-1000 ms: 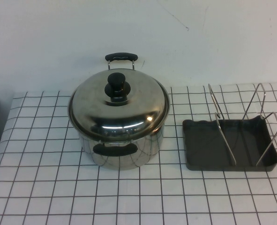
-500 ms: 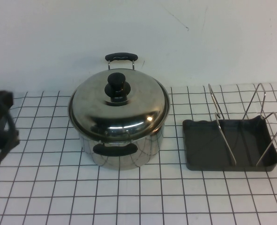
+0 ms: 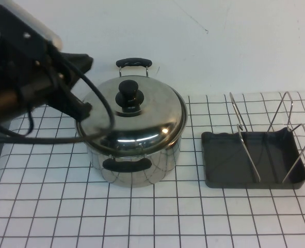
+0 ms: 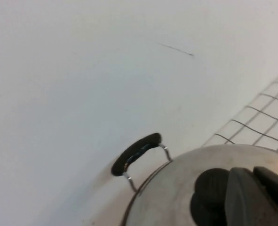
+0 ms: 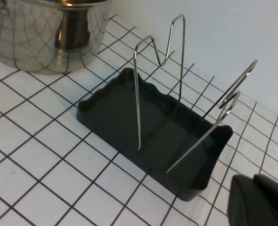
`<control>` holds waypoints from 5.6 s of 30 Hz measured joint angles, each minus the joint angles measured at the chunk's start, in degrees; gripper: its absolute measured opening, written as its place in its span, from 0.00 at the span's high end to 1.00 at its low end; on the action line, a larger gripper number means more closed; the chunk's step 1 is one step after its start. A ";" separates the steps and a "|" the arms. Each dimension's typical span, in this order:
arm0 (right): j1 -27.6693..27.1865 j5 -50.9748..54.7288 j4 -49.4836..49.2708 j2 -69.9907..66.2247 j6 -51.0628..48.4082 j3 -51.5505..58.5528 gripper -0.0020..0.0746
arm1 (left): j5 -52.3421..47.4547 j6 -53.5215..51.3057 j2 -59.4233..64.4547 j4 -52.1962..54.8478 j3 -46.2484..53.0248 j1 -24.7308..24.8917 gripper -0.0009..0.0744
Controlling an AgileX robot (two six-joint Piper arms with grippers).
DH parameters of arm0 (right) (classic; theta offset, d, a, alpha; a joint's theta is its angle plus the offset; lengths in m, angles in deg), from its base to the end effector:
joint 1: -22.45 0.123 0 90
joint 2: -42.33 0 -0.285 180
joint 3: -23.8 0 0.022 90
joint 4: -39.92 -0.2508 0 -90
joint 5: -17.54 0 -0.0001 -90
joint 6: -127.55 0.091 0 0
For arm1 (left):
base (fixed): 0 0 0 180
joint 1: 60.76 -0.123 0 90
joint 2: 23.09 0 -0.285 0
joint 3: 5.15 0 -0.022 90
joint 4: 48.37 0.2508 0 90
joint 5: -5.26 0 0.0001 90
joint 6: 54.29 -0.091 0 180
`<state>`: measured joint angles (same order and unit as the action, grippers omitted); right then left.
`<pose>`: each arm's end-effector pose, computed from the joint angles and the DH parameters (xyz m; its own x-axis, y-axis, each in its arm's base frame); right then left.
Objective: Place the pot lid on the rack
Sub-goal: Open the pot, then hand over the pot lid, then place the pot lid on the pot rack
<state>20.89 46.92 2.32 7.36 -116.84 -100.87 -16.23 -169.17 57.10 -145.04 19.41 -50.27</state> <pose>0.0971 0.0247 0.2712 -0.2296 -0.4786 -0.8475 -0.4217 0.8337 -0.3565 0.2716 -0.0841 0.3435 -0.0388 0.2955 -0.9546 0.5576 0.7991 0.2247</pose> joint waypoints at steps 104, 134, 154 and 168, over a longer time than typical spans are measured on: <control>0.00 17.12 -59.27 -13.22 19.28 -8.52 0.20 | -24.57 27.95 11.39 1.47 -20.62 20.39 0.55; 0.00 13.41 -61.56 -17.06 8.36 -11.96 0.62 | -21.30 23.86 11.62 2.06 -20.62 21.69 0.55; -0.02 7.11 -58.64 -17.68 -3.18 -11.71 0.95 | -19.51 26.95 11.43 4.78 -20.96 21.82 0.76; 0.09 11.22 -58.64 -33.17 -6.91 -20.39 0.95 | -20.72 61.34 5.32 55.86 -20.96 21.82 0.99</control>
<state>20.98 58.14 -56.32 -25.80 -123.75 -121.26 -36.95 -107.83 62.42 -89.18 -1.55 -28.45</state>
